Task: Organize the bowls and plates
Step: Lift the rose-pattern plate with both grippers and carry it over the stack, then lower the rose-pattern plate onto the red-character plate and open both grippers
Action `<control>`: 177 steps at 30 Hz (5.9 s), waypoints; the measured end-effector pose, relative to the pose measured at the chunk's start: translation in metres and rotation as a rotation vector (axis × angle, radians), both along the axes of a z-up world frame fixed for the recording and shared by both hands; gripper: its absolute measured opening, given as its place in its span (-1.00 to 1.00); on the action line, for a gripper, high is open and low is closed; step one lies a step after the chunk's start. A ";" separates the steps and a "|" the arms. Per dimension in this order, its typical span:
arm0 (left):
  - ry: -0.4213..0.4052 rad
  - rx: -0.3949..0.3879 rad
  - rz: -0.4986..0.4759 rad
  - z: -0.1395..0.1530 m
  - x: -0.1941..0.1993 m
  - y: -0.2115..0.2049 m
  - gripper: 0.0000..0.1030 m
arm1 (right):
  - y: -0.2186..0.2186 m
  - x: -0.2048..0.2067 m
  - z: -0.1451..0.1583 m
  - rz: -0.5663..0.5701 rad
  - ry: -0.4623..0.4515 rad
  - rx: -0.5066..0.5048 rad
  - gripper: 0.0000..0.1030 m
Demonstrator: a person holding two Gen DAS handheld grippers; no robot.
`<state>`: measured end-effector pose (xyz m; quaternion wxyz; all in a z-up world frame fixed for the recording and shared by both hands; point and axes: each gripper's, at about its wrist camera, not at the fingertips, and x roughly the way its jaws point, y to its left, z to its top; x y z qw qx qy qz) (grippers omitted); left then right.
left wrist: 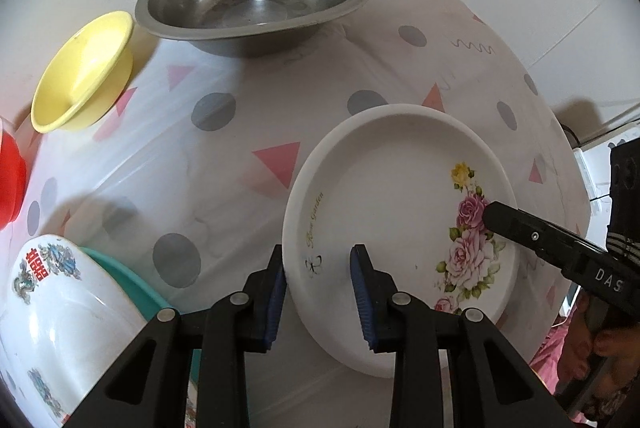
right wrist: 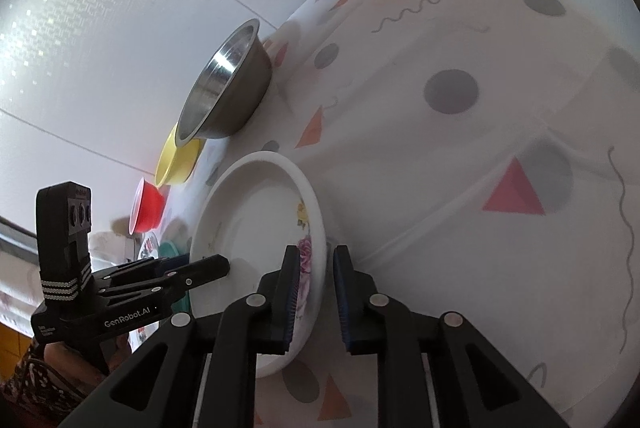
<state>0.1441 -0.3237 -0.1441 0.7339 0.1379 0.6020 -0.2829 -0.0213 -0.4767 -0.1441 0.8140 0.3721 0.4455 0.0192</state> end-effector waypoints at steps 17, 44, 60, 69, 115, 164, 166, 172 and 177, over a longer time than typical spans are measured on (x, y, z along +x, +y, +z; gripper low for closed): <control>-0.051 -0.003 -0.031 0.004 -0.024 0.010 -0.51 | 0.016 0.012 0.005 -0.011 0.035 -0.119 -0.77; -0.141 -0.145 0.034 0.057 -0.016 0.058 -0.60 | 0.034 0.003 0.052 0.004 -0.039 -0.135 -0.82; -0.196 -0.163 0.231 0.080 -0.016 0.155 -0.60 | 0.118 0.031 0.071 0.166 -0.095 -0.131 -0.82; -0.208 -0.149 0.319 0.081 -0.021 0.208 -0.60 | 0.172 0.047 0.070 0.262 -0.099 -0.126 -0.82; -0.097 -0.054 0.450 0.034 -0.027 0.264 -0.60 | 0.235 0.068 0.023 0.383 0.055 -0.114 -0.82; -0.196 0.080 0.381 0.029 -0.020 0.246 -0.55 | 0.268 0.097 0.038 0.399 0.205 -0.335 -0.58; -0.196 0.081 0.383 0.029 -0.020 0.246 -0.55 | 0.268 0.097 0.039 0.405 0.201 -0.351 -0.58; -0.187 0.076 0.385 0.029 -0.019 0.246 -0.53 | 0.274 0.098 0.044 0.434 0.193 -0.450 -0.58; -0.181 0.070 0.387 0.030 -0.019 0.246 -0.40 | 0.277 0.097 0.045 0.442 0.195 -0.483 -0.58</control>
